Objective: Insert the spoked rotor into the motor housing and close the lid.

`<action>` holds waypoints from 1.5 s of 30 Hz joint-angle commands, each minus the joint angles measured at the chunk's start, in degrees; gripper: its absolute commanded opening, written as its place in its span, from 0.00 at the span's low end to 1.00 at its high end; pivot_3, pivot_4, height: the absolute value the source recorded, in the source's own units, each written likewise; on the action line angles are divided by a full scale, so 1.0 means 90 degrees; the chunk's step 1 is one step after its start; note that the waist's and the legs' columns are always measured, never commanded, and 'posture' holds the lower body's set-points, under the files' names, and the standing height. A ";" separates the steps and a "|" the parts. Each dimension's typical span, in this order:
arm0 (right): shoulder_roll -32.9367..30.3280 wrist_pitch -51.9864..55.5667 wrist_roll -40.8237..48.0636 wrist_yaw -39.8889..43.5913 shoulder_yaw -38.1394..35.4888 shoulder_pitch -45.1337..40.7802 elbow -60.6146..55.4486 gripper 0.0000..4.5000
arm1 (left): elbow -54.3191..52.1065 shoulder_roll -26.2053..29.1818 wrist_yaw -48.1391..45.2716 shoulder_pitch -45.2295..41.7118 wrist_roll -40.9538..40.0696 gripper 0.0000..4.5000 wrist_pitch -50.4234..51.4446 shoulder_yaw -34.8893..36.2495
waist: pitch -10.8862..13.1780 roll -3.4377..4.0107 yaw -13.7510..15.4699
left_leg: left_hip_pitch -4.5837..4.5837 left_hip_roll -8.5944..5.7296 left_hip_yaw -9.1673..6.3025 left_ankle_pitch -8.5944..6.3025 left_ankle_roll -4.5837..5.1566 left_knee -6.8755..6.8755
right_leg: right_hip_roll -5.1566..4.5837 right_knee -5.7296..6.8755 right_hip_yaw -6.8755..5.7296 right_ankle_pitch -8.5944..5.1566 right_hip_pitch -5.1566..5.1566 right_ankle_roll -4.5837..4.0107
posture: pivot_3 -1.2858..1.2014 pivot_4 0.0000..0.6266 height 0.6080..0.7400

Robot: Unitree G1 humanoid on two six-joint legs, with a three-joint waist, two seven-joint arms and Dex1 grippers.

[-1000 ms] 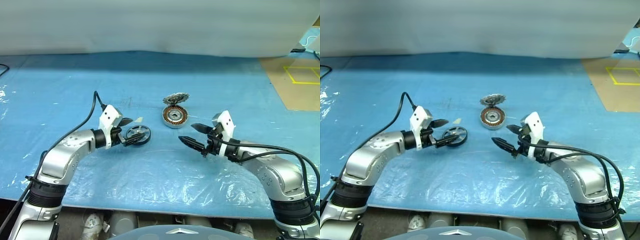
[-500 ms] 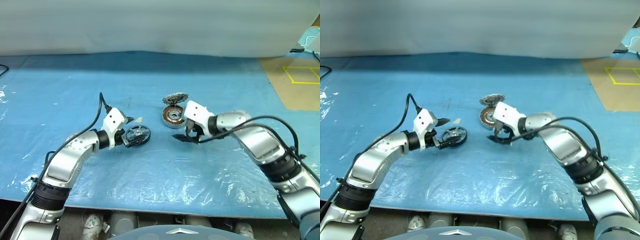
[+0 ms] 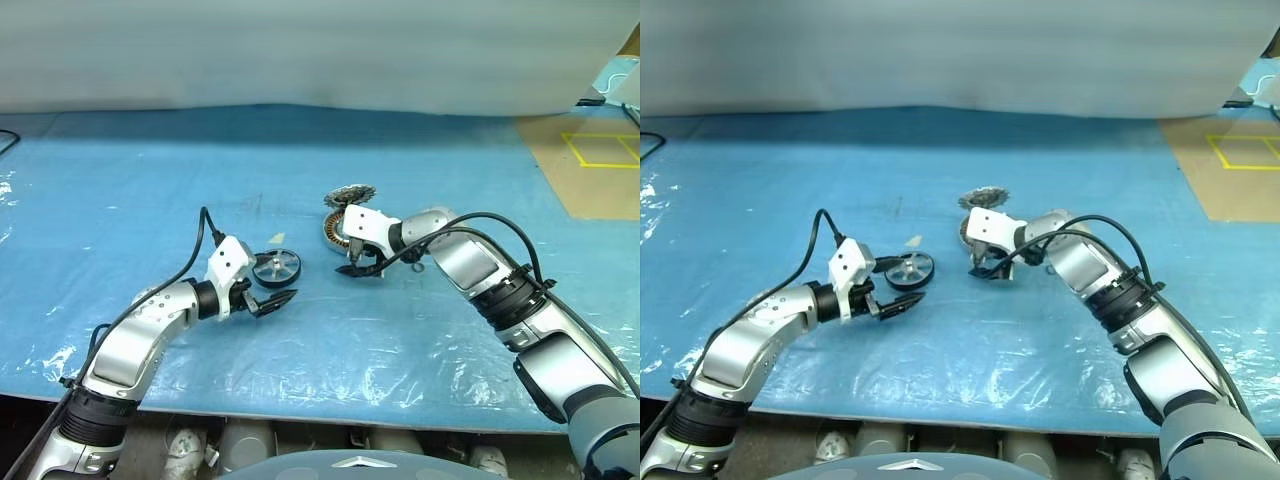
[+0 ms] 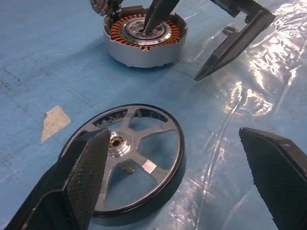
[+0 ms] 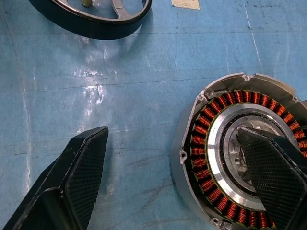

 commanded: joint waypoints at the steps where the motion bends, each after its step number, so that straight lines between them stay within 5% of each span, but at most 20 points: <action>1: -0.0016 -0.0071 -0.0028 0.0149 -0.0293 -0.0101 0.0047 0.99 | -0.0312 -0.0021 0.0000 -0.0001 -0.0088 1.00 0.0003 0.0025 | 0.0000 0.0000 0.0001 | 0.0001 0.0000 0.0001 0.0000 0.0000 0.0002 | 0.0000 0.0003 0.0001 0.0000 0.0000 -0.0001 | 0.52 0.24 1.00; 9: 0.0037 0.0069 0.0035 0.0180 -0.0722 -0.0091 0.0027 0.99 | -0.0267 0.0000 -0.0031 -0.0063 -0.0091 1.00 0.0143 -0.0026 | 0.0000 0.0000 0.0001 | -0.0005 0.0000 0.0001 0.0000 0.0000 0.0004 | 0.0002 0.0000 0.0002 0.0000 -0.0004 -0.0004 | 0.52 0.24 1.00; 23: 0.0348 -0.0501 -0.0555 0.0459 -0.0271 -0.0126 0.0889 0.99 | -0.0473 0.0064 0.0025 -0.0022 -0.0078 1.00 0.0341 -0.0033 | 0.0000 0.0000 -0.0002 | 0.0000 0.0001 0.0002 0.0000 0.0001 0.0004 | 0.0001 0.0001 0.0002 -0.0001 -0.0002 -0.0006 | 0.52 0.24 1.00; 31: 0.0726 -0.0607 -0.0671 0.0807 -0.0272 -0.0398 0.1025 0.43 | -0.0669 0.0071 0.0110 0.0111 -0.0215 1.00 0.0389 0.0169 | -0.0003 -0.0004 -0.0054 | 0.0004 0.0003 0.0003 0.0000 0.0000 0.0000 | 0.0004 -0.0001 0.0002 -0.0004 0.0000 -0.0011 | 0.52 0.24 1.00; 45: 0.1578 0.0962 -0.0612 0.0733 -0.0041 0.0223 -0.0525 0.42 | -0.0675 0.0176 0.0039 0.0219 -0.0397 1.00 0.0272 0.0467 | -0.0002 -0.0004 -0.0176 | 0.0008 0.0006 0.0002 -0.0001 0.0000 -0.0012 | 0.0007 -0.0002 0.0001 -0.0008 -0.0001 -0.0016 | 0.52 0.24 1.00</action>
